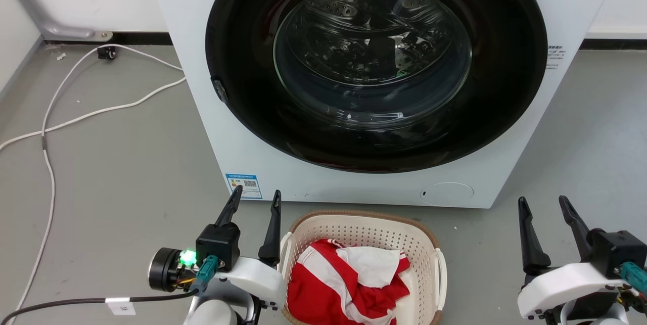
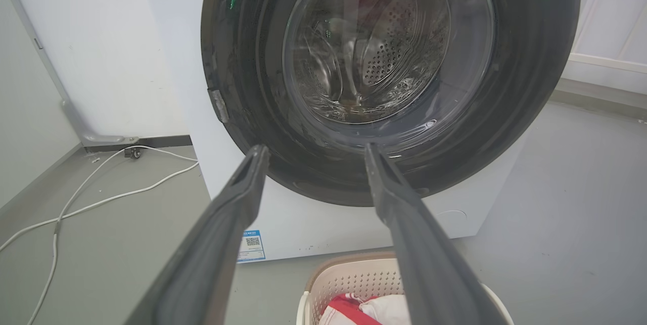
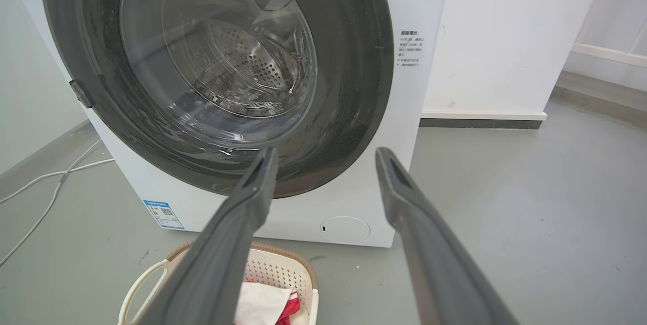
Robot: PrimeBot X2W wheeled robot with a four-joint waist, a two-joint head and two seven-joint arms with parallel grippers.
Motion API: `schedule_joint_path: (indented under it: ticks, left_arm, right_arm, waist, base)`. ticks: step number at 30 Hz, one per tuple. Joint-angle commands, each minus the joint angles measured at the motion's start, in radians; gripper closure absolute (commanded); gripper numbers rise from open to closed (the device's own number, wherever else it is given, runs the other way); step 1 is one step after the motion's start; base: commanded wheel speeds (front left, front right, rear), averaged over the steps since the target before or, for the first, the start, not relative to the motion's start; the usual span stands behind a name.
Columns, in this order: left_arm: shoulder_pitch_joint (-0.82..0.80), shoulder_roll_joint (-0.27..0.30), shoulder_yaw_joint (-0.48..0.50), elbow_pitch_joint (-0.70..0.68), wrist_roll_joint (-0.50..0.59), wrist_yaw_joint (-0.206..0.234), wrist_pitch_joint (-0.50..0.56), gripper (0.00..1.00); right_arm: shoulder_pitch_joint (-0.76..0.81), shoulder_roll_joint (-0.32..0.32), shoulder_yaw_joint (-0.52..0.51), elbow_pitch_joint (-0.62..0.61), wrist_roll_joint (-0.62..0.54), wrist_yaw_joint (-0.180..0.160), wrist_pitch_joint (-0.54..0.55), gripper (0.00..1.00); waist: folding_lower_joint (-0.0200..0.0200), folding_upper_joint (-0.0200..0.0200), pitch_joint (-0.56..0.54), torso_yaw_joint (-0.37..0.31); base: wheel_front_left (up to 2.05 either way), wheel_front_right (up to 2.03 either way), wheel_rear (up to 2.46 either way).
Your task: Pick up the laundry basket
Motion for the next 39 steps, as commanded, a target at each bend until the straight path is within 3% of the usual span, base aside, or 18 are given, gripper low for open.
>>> schedule_joint_path:
  ticks: [1,17,27,39]
  left_arm:
    - [-0.013,0.001,0.001,0.003,-0.004,0.006,-0.003,0.00]
    - [-0.049,0.001,0.000,0.043,-0.013,-0.005,-0.003,0.00]
    - [-0.165,0.002,0.012,0.168,-0.034,-0.035,-0.003,0.00]
    - [-0.372,0.027,0.024,0.439,-0.068,-0.099,-0.003,0.00]
  right_arm:
    - [-0.012,0.002,0.000,0.002,0.001,0.000,-0.007,0.00]
    - [-0.047,0.002,-0.012,0.038,-0.002,0.000,-0.014,0.00]
    - [-0.144,0.002,-0.002,0.125,0.014,0.000,-0.033,0.00]
    - [-0.332,0.002,0.047,0.357,0.032,0.000,-0.056,0.00]
  waist:
    - [-0.0001,0.0000,0.000,0.000]
    - [-0.0001,0.0000,0.077,-0.003]
    - [-0.0001,0.0000,0.254,-0.026]
    - [-0.0001,0.0000,0.482,-0.059]
  base:
    - [0.00,0.00,0.00]
    - [0.00,0.00,0.00]
    - [0.00,0.00,0.00]
    - [0.00,0.00,0.00]
